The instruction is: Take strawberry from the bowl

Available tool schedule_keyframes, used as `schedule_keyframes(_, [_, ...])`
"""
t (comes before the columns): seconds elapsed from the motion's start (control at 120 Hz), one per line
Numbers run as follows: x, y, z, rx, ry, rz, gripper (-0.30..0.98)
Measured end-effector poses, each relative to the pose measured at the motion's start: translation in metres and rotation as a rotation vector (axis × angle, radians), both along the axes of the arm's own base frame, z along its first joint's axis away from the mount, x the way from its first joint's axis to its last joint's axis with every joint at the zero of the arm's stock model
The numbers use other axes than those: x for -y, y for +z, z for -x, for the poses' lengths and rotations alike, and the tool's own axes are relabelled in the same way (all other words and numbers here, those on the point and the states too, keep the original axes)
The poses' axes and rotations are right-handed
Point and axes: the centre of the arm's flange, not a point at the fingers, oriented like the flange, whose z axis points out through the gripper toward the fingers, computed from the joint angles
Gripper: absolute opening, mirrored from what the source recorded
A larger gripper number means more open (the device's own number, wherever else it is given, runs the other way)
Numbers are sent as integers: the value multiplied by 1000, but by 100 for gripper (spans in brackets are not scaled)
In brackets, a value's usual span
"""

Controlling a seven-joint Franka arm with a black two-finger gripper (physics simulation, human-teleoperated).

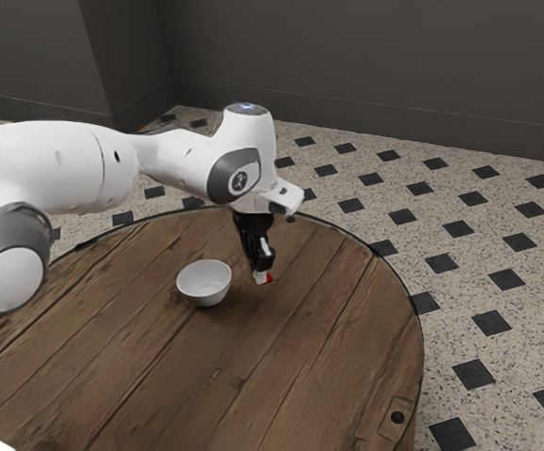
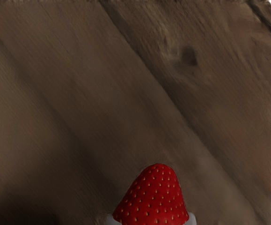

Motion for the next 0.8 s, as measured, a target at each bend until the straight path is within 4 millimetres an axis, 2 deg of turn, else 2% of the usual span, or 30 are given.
schedule_keyframes(0.125, [32,-30,3,-24,-24,14,-11])
schedule_keyframes(0.25, [43,-48,4,-33,-22,18,-9])
schedule_keyframes(0.417, [48,-50,5,-33,-11,41,22])
schedule_keyframes(0.533, [49,-43,5,-28,-10,56,41])
schedule_keyframes(0.6, [48,-22,5,-5,-10,66,49])
schedule_keyframes(0.667, [42,19,7,36,-7,78,54])
schedule_keyframes(0.733, [7,70,8,82,52,75,58])
schedule_keyframes(0.8, [-43,123,18,115,142,74,61])
